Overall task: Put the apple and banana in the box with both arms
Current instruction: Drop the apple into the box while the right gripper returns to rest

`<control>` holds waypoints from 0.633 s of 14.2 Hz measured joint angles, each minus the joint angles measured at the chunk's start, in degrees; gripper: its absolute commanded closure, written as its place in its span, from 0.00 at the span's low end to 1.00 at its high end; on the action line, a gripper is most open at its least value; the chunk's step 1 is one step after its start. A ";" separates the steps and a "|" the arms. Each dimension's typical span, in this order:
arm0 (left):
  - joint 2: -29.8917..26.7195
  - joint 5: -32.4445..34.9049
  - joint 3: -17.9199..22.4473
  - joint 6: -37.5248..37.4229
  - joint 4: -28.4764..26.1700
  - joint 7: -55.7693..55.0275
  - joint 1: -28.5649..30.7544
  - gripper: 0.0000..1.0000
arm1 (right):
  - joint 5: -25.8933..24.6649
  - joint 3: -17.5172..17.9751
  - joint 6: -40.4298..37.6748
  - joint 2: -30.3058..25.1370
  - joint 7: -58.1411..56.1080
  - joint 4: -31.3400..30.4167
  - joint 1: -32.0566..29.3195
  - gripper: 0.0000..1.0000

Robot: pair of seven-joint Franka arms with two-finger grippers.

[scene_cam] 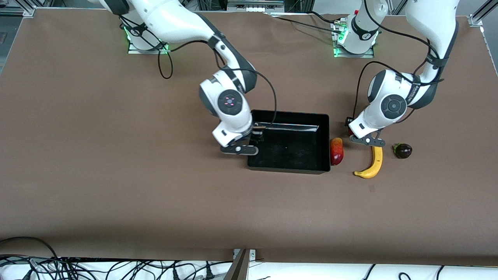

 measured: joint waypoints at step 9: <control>3.67 -0.27 -13.04 -22.26 25.26 -20.19 -5.04 0.82 | 0.31 -6.60 -25.45 -21.70 -28.21 -2.74 -15.90 0.00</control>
